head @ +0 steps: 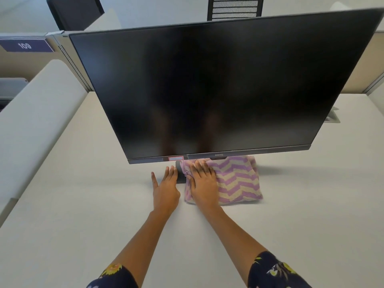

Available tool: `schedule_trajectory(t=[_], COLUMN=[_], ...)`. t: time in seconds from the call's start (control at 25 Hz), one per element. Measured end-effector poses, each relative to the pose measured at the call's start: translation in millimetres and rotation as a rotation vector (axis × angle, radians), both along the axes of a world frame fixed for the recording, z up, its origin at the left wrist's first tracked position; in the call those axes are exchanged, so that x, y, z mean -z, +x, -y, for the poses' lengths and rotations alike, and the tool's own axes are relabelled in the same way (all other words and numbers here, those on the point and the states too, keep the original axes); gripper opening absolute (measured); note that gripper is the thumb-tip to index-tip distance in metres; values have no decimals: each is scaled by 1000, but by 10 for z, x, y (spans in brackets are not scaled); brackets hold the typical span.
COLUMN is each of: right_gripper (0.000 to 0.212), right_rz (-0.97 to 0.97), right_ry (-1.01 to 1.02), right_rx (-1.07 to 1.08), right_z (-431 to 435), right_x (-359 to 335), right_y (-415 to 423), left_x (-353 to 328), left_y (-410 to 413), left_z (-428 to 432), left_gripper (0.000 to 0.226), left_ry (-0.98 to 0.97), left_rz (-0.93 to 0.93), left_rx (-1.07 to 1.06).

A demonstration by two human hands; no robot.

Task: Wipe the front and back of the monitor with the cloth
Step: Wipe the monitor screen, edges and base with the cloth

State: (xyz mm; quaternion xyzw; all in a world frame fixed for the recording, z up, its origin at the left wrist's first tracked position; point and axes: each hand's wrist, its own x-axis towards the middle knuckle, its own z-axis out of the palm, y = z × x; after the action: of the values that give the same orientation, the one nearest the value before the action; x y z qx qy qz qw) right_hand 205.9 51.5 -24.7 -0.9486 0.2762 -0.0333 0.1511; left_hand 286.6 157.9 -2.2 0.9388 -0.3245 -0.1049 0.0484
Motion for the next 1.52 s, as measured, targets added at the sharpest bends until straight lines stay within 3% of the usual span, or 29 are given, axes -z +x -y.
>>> schedule_trajectory(t=[0.2,0.32,0.4,0.52,0.64,0.84,0.92,1.04,1.2,1.36,1.52], right_gripper=[54,59,53,48,34,31,29,29,27,33,33], right_rz=[-83,-131,-97,-32,326,498,575,554,509,594,515], right_ry=[-52,-86,-51,186,141,201,204,415,474,469,352], right_rx=[-159,-261,-165,66,167,432,477,463,415,489,546], right_z=[-76,-39,3,81,-11,-81,-119,-214,-335,-414,-233], right_x=[-9,-141,-281,-409,-383,-511,-577,-699,-677,-640,-572], right_y=[35,-34,-75,-180,-330,-455,-557,-646,-673,-682,-871], left_x=[-31,-51,-84,-122,-166,-412,-480,-591,-677,-629,-458], left_y=[50,69,53,-73,-340,-715,-784,-801,-723,-580,-487], left_z=[-84,-113,-128,-114,-98,53,119,207,272,198,59], left_gripper=[59,63,65,60,50,69,68,44,45,38,28], left_ry=[113,151,124,-47,-345,-573,-623,-760,-719,-675,-598], left_rz=[25,-9,-31,-58,-173,-377,-502,-791,-930,-891,-833], left_rx=[113,128,115,64,-25,-194,-187,-161,-185,-154,-287])
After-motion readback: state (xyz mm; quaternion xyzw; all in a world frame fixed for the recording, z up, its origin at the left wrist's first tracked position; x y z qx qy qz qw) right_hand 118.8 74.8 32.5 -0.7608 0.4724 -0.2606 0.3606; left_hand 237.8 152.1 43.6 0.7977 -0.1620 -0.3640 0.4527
